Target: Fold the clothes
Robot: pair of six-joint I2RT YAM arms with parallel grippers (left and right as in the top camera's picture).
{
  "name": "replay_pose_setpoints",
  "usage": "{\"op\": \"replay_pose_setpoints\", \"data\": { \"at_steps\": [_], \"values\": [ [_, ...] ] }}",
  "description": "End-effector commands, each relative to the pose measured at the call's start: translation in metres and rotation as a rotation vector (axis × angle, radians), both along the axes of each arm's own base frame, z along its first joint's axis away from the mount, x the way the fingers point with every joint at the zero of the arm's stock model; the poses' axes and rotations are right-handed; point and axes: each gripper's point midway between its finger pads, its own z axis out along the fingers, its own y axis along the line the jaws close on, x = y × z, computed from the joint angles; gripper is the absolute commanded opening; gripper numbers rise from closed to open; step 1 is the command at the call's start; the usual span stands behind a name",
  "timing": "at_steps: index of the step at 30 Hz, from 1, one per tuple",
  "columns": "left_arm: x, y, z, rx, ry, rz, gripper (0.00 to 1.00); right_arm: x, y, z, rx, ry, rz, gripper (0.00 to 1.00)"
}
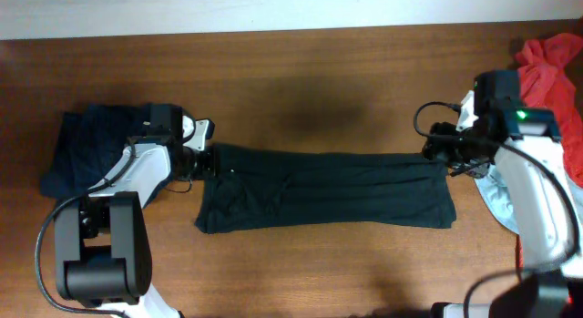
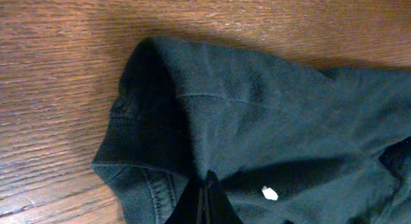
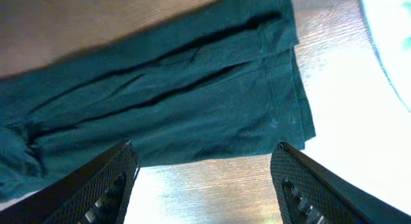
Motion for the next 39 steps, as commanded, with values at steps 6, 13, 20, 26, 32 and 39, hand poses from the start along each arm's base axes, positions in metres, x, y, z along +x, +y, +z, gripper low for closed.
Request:
{"op": "replay_pose_setpoints", "data": {
  "at_steps": [6,13,20,26,32,39],
  "values": [
    [0.006,0.002,0.013,-0.003,-0.032,0.013,0.00,0.004,-0.006,-0.064,0.014,0.211,-0.165,0.61],
    [0.006,0.001,0.013,-0.003,-0.033,0.012,0.00,0.040,0.011,-0.090,0.139,0.155,-0.197,0.55],
    [0.006,0.001,0.013,-0.003,-0.033,0.012,0.00,0.063,0.016,-0.104,0.183,0.103,-0.184,0.17],
    [0.006,0.001,0.013,-0.003,-0.033,0.012,0.00,0.060,0.017,-0.124,0.190,0.152,-0.187,0.09],
    [0.006,0.001,0.013,-0.003,-0.033,0.012,0.01,0.054,0.018,-0.133,0.189,0.187,-0.177,0.06],
    [0.006,0.001,0.013,-0.003,-0.032,0.012,0.01,0.020,0.013,-0.129,0.135,0.303,-0.140,0.04]
  ]
}}
